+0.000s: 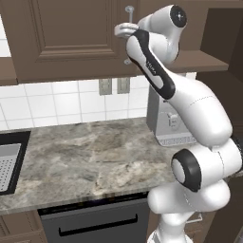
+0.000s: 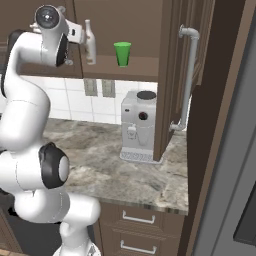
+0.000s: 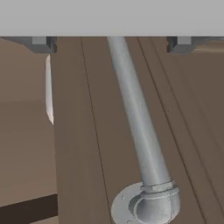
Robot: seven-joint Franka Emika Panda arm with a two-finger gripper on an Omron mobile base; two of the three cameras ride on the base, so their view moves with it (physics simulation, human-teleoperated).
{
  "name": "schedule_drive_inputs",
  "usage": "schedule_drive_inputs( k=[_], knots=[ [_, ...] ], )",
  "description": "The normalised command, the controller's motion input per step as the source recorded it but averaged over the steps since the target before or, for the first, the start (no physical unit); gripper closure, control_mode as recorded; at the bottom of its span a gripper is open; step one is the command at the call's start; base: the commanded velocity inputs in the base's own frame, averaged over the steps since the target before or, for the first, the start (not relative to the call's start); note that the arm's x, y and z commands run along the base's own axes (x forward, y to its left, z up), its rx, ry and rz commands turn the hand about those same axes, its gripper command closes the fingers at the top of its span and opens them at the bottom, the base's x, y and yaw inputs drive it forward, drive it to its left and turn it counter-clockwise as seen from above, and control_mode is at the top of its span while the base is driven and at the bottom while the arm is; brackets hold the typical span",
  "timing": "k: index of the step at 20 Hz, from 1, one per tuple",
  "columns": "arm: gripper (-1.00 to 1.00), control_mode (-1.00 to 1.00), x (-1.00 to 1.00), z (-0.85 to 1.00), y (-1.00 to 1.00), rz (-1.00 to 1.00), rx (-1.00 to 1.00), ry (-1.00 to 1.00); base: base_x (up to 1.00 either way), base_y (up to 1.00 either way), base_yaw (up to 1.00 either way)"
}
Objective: Open the cabinet directly in front. Then move the liquor and the cup to the dining counter with the candle on it.
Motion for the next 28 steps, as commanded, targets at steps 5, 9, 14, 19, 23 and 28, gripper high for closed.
schedule_drive_inputs(
  k=[5,9,14,19,23,28],
  knots=[
    [-1.0,-1.0,0.26,0.0,0.04,0.0,-0.05,0.0,0.0,0.0,0.0],
    [1.0,-1.0,0.12,-0.02,0.31,0.0,-0.13,0.0,0.0,0.0,0.0],
    [1.0,-1.0,0.07,0.0,0.22,0.0,-0.05,0.0,0.0,0.0,0.0],
    [1.0,-1.0,0.0,0.0,0.0,0.0,0.0,0.0,0.0,0.0,0.0],
    [1.0,-1.0,0.0,0.0,0.0,0.0,0.0,0.0,0.0,0.0,0.0],
    [1.0,-1.0,-0.45,0.0,0.1,0.0,0.0,0.0,0.0,0.0,0.0]
  ],
)
